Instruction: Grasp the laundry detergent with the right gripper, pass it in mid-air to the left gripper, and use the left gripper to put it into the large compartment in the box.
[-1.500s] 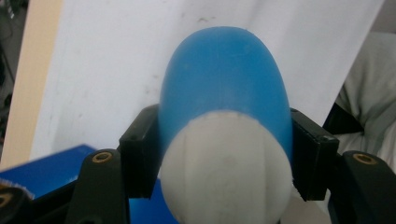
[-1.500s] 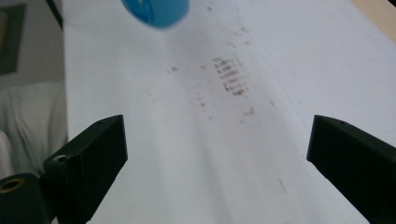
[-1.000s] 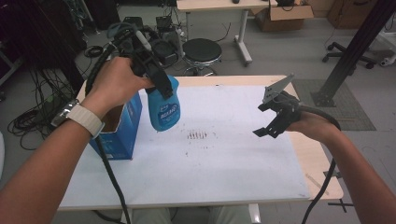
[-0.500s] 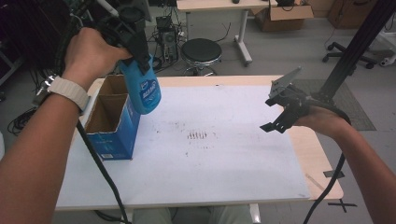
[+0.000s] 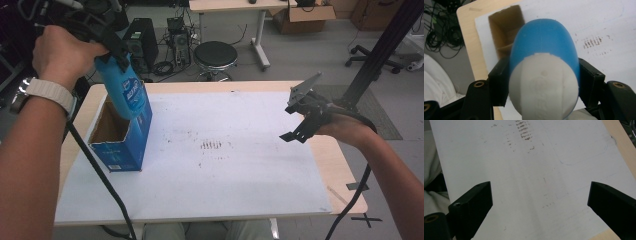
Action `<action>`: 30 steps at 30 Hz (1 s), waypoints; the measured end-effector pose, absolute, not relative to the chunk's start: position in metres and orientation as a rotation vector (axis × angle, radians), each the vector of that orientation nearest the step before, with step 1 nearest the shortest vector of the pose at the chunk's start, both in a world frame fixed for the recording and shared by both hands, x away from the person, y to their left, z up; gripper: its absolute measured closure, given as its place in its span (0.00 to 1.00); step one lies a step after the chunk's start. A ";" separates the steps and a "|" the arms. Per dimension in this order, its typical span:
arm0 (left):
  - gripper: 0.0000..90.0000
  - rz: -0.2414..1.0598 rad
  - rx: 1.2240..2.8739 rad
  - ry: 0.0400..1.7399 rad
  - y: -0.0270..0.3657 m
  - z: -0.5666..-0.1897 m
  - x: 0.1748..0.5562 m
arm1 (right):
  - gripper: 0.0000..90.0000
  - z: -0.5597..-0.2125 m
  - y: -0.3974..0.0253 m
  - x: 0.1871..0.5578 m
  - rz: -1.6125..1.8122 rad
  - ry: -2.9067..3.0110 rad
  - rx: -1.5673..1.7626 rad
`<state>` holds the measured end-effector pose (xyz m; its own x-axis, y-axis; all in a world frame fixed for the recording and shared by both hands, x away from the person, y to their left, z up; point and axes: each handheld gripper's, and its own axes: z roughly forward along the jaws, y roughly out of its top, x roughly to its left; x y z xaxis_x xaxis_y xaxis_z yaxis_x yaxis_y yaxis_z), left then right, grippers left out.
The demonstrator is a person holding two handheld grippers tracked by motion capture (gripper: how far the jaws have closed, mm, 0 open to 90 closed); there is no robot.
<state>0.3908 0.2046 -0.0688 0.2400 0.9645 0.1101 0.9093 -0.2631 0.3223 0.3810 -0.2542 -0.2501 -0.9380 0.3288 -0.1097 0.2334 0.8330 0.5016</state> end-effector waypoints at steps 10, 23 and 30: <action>0.43 0.468 2.192 1.923 0.230 -0.072 0.392 | 0.06 -0.250 -0.258 0.385 0.748 2.806 0.455; 0.43 0.512 2.117 1.990 0.248 -0.107 0.394 | 0.06 -0.256 -0.255 0.389 0.733 2.821 0.453; 0.42 0.534 2.107 2.004 0.253 -0.135 0.395 | 0.06 -0.259 -0.257 0.388 0.732 2.821 0.463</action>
<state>0.3951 0.2529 -0.1349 0.0240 0.9912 0.1305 0.9247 -0.0716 0.3740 0.3880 -0.2566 -0.2592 -0.9332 0.3439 -0.1040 0.2500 0.8295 0.4995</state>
